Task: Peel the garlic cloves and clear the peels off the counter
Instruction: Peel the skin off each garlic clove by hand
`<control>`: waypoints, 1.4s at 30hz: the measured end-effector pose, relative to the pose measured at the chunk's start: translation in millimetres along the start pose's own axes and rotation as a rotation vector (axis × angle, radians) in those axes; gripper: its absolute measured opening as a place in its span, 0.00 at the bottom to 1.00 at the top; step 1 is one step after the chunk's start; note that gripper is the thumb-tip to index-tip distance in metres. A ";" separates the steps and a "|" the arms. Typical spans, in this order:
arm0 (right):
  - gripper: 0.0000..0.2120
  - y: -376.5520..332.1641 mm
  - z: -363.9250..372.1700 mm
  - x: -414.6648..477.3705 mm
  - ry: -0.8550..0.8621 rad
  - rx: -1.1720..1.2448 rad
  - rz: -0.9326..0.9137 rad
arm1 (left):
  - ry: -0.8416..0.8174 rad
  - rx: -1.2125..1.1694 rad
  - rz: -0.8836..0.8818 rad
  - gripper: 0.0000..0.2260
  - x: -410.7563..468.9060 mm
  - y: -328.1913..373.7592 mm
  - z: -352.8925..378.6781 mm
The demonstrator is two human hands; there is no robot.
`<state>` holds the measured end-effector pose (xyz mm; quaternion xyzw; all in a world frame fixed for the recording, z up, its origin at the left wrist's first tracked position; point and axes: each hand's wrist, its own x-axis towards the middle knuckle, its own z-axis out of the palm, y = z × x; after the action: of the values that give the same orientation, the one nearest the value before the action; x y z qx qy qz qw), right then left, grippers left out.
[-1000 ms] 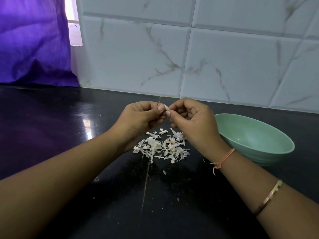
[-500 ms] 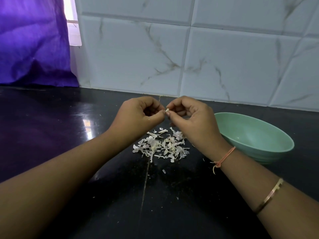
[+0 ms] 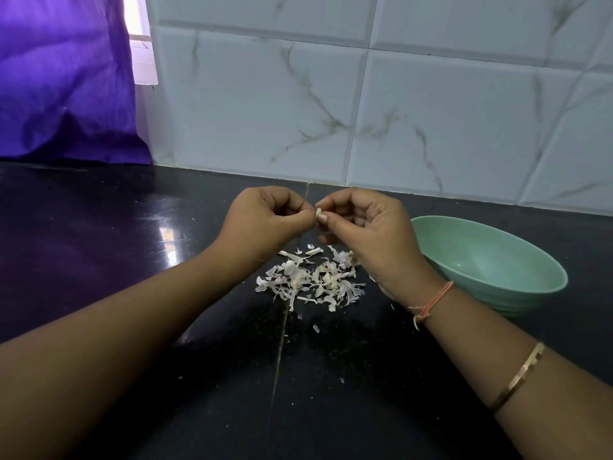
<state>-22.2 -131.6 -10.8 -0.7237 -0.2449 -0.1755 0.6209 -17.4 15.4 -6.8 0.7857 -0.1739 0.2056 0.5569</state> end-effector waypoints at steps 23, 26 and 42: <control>0.09 0.7 -0.9 -1.1 0.036 -0.066 -0.028 | 0.038 0.105 0.064 0.03 -4.6 0.0 6.0; 0.09 -0.6 -0.1 -1.9 0.025 -0.032 -0.014 | 0.042 0.080 0.050 0.03 -4.1 -0.5 5.9; 0.06 -7.3 2.0 -3.2 0.030 0.208 0.109 | 0.043 0.018 0.119 0.04 -5.3 -3.7 8.2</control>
<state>-29.0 -129.3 -7.0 -0.6648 -0.2128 -0.1260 0.7049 -19.0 9.1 -15.0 0.7743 -0.2063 0.2568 0.5403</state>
